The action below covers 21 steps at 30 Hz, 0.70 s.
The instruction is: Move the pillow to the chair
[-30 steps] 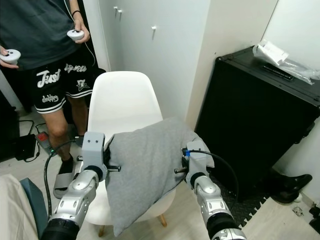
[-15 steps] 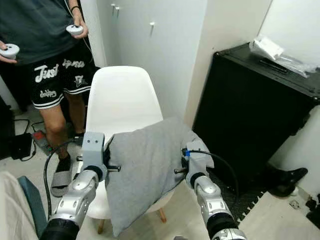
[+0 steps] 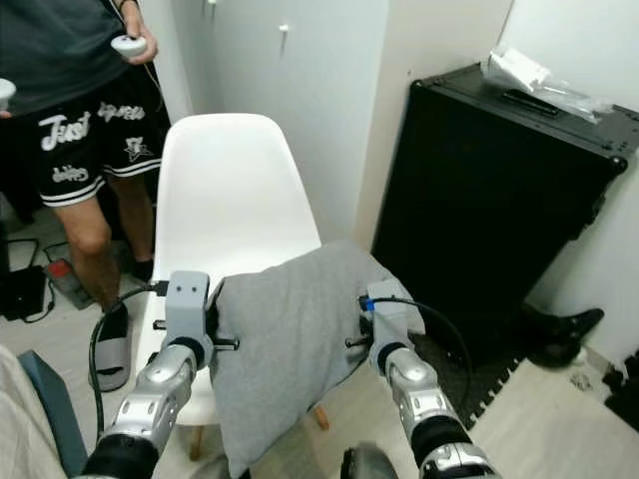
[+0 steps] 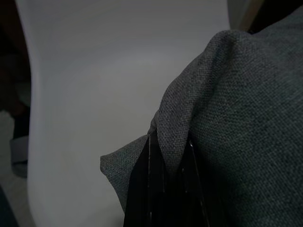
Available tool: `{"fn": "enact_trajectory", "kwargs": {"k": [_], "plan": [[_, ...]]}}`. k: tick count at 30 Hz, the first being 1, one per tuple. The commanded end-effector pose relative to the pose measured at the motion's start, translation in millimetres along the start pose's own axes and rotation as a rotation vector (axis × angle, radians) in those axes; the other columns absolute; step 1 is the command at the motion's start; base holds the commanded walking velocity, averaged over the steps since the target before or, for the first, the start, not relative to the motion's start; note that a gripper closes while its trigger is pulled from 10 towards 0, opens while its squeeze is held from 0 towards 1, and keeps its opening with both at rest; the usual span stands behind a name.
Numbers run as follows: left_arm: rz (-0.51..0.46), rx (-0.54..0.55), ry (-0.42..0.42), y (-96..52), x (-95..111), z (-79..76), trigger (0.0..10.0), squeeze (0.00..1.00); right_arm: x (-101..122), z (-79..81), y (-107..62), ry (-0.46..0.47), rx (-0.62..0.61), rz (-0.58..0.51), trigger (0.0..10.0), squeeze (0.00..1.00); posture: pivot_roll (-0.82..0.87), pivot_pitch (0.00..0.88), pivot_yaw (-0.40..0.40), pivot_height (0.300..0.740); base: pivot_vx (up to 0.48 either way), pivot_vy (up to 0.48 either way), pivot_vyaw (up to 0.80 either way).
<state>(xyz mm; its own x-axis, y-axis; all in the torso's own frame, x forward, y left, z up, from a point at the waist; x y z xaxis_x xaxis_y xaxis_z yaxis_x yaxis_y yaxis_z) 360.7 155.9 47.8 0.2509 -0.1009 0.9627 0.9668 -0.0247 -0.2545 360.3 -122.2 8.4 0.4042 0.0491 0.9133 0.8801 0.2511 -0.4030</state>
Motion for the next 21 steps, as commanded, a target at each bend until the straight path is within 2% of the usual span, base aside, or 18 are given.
{"fn": "enact_trajectory", "kwargs": {"k": [1,7,15,21], "plan": [[-0.065,-0.019,0.02,3.8,17.2,-4.7,10.0,0.0,10.2,14.1,4.3,-0.038,0.065,-0.024,10.0,0.0,-0.02,0.085,-0.075,0.631,0.0,0.0,0.0],[-0.072,-0.027,0.034,5.2,18.1,-5.3,10.0,0.0,10.6,15.3,5.8,-0.028,0.073,-0.026,10.0,0.0,-0.02,0.101,-0.077,0.602,0.0,0.0,0.0],[-0.065,-0.036,0.047,6.3,15.5,-5.4,10.0,0.0,8.1,13.6,7.5,-0.028,0.067,-0.003,10.0,0.0,-0.01,0.108,-0.077,0.602,0.0,0.0,0.0],[-0.068,-0.034,0.052,7.9,17.2,-3.6,10.0,0.0,11.2,18.7,8.5,-0.033,0.097,-0.016,10.0,0.0,0.0,0.106,-0.087,0.583,0.0,0.0,0.0]]}}
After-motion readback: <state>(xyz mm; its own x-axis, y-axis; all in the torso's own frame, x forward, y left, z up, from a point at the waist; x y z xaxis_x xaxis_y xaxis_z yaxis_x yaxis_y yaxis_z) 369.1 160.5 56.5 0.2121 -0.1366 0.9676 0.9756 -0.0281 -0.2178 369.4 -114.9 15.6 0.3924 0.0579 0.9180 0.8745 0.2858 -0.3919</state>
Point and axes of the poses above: a point about 5 cm out from each wrist's last joint towards the gripper, its own y axis pointing out of the wrist towards the gripper, its own x axis along the axis of the wrist's last joint, z = x × y, the point moved 5 cm from there along y, pointing out of the wrist towards the gripper, and after that the axes turned 4 degrees about y, right-handed, at the moved point
